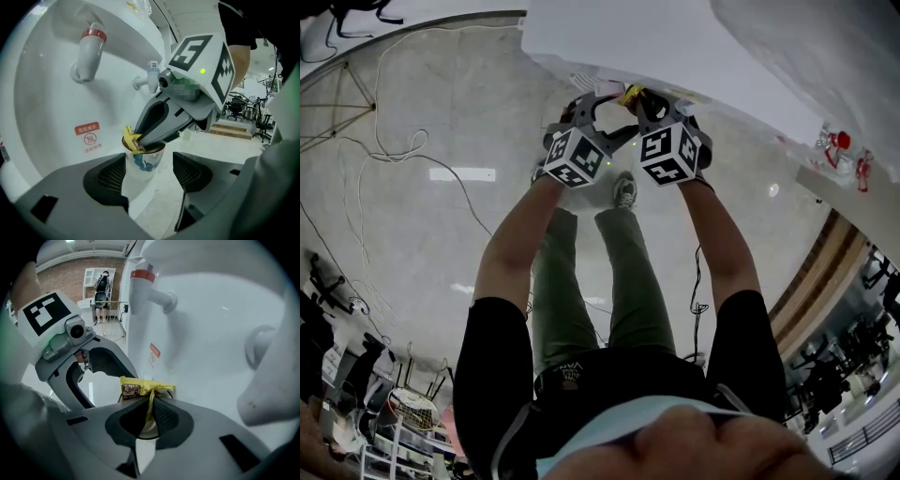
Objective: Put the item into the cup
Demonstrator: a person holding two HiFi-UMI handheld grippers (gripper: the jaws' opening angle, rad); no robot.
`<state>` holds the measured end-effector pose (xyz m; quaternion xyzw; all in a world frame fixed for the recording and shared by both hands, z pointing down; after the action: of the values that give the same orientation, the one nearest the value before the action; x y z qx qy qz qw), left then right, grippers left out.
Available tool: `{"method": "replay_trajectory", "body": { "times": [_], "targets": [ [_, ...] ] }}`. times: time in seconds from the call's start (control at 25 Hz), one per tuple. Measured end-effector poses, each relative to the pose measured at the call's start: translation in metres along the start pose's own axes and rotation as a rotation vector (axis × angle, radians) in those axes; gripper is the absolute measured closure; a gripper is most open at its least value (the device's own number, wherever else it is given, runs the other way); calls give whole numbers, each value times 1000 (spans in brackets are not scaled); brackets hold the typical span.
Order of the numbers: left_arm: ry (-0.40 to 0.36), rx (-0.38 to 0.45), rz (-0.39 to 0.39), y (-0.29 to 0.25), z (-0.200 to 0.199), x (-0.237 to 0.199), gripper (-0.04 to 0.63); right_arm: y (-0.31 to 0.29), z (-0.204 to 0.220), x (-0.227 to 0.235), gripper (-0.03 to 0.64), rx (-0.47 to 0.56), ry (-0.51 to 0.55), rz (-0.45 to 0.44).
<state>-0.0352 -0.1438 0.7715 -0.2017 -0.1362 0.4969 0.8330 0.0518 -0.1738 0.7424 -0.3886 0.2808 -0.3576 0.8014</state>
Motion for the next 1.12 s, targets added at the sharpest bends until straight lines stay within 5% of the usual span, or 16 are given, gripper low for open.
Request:
{"method": "replay_trajectory", "body": {
  "times": [1.12],
  "targets": [
    [13, -45, 46, 38, -8, -2, 278, 65, 7, -4, 471, 255, -347, 138]
  ]
}}
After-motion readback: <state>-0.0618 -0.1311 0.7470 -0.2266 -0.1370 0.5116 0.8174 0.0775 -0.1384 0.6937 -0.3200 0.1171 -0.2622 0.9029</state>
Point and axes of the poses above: the fingertips, and each gripper's own axes: y backward along the fingers, x to its right, z out of its underside, the point moved 8 cm from there along y, backward along the fingers, and after that the axes turned 5 degrees about -z, right-handed, at the moved point
